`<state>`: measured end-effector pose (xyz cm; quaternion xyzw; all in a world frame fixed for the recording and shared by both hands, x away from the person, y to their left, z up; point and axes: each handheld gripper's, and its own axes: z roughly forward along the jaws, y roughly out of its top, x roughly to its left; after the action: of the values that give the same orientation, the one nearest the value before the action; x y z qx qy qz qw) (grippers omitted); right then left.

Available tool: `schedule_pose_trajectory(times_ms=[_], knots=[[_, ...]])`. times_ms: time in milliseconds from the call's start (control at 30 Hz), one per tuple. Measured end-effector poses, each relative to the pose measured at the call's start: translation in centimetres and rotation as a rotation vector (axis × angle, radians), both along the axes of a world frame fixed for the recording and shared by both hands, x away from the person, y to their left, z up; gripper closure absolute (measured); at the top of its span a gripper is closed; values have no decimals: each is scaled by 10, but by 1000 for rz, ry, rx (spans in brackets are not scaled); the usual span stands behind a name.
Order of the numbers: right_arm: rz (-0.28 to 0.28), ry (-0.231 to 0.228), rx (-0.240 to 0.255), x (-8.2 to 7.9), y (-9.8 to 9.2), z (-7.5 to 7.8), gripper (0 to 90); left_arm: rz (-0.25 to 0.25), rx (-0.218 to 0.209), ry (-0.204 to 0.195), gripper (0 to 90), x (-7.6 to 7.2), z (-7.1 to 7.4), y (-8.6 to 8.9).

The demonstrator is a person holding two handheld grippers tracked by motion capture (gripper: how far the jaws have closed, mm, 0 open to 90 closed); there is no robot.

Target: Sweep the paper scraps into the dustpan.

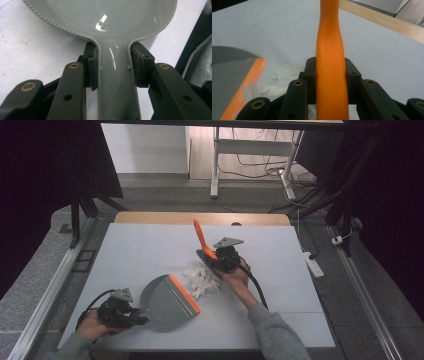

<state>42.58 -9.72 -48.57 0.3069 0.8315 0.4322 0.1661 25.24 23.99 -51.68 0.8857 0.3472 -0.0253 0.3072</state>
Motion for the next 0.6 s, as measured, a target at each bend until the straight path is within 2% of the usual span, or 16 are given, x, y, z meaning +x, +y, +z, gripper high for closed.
schedule_pose_trajectory(times_ms=[233, 600], knots=[[48, 17, -11, -12, 16, 1, 699, 2, -1, 1, 617, 1, 0, -1], [149, 60, 7, -35, 45, 1, 698, 5, -2, 2, 616, 1, -1, -4]])
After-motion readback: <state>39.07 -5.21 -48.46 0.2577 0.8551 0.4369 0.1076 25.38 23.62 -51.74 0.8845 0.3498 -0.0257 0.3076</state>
